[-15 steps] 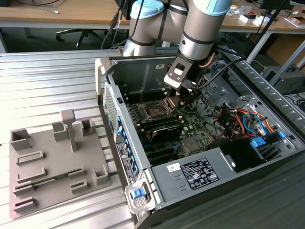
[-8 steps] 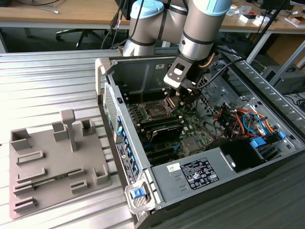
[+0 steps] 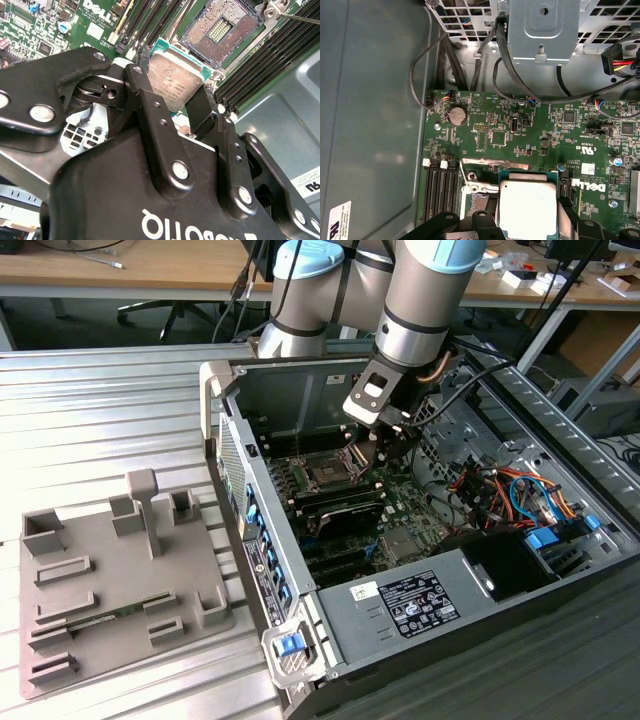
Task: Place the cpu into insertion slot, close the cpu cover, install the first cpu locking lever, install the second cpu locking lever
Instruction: 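Place the cpu into insertion slot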
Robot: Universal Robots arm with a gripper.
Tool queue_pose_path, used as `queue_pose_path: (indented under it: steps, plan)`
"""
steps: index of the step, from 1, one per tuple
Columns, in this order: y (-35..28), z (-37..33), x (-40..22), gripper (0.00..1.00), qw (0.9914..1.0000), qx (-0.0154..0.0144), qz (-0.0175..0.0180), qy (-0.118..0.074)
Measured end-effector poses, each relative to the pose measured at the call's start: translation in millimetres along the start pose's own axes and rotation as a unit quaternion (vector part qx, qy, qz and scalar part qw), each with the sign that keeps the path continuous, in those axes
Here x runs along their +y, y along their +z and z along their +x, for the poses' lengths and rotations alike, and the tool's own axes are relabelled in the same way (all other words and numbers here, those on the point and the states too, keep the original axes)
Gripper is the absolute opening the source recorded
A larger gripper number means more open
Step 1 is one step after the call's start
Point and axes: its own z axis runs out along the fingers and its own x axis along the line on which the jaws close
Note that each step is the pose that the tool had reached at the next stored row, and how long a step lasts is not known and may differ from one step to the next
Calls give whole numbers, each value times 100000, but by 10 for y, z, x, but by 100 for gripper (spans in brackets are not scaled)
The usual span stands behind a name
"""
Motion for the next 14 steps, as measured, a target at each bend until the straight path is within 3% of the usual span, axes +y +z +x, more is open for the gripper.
queue_pose_path:
  steps: [14]
  plan:
    - [5,0,0,54,99997,-175,24,757]
